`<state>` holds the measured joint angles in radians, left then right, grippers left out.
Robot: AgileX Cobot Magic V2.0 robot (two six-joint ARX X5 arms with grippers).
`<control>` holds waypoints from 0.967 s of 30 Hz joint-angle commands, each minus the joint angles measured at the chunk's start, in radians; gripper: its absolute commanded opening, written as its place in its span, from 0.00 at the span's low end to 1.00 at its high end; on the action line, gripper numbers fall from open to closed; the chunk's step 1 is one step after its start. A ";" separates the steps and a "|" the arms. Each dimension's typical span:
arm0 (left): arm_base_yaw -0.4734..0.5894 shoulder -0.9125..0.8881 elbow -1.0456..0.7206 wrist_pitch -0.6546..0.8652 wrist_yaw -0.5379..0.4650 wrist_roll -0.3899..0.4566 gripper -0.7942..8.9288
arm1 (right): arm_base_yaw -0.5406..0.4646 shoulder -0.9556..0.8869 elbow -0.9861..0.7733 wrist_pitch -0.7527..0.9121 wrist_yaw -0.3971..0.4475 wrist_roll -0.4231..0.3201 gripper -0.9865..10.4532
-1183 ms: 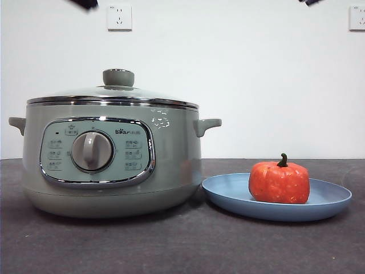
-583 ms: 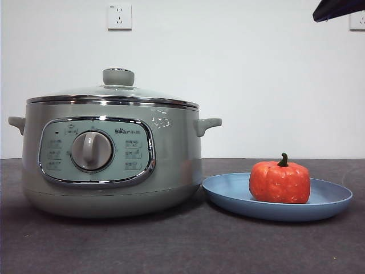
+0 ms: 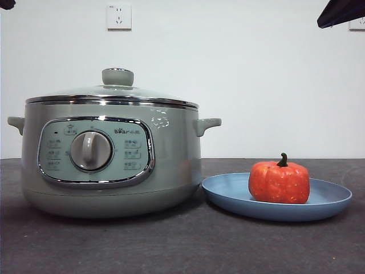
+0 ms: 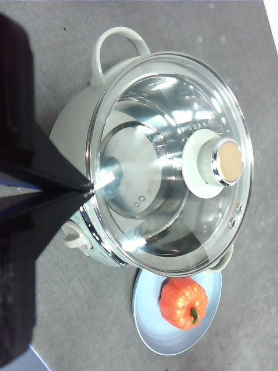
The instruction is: Take the pumpkin out from the steamer,put the pumpkin in the blue plate,close the lid
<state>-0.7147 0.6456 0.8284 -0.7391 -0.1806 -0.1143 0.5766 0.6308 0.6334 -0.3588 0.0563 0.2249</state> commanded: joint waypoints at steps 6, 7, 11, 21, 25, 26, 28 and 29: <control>0.082 -0.110 -0.005 -0.040 -0.014 0.090 0.08 | 0.001 -0.003 -0.007 0.006 0.003 0.010 0.07; 0.121 -0.135 -0.007 -0.035 0.009 0.085 0.08 | 0.001 -0.003 -0.007 0.006 0.003 0.010 0.07; 0.352 -0.254 -0.048 -0.002 0.136 0.035 0.08 | 0.000 -0.003 -0.007 0.006 0.003 0.010 0.07; 0.724 -0.529 -0.424 0.314 0.133 0.037 0.08 | 0.000 -0.003 -0.007 0.005 0.003 0.010 0.07; 0.747 -0.562 -0.597 0.442 0.132 0.037 0.08 | 0.000 -0.003 -0.007 0.005 0.003 0.010 0.07; 0.750 -0.564 -0.631 0.467 0.132 0.037 0.08 | 0.000 -0.003 -0.007 0.005 0.003 0.010 0.07; 0.750 -0.568 -0.702 0.522 0.134 0.036 0.08 | 0.000 -0.003 -0.007 0.005 0.003 0.010 0.07; 0.749 -0.569 -0.728 0.545 0.135 0.036 0.08 | 0.000 -0.003 -0.007 0.005 0.003 0.010 0.07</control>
<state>0.0311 0.0841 0.1196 -0.2226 -0.0486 -0.0719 0.5766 0.6289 0.6334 -0.3592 0.0563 0.2249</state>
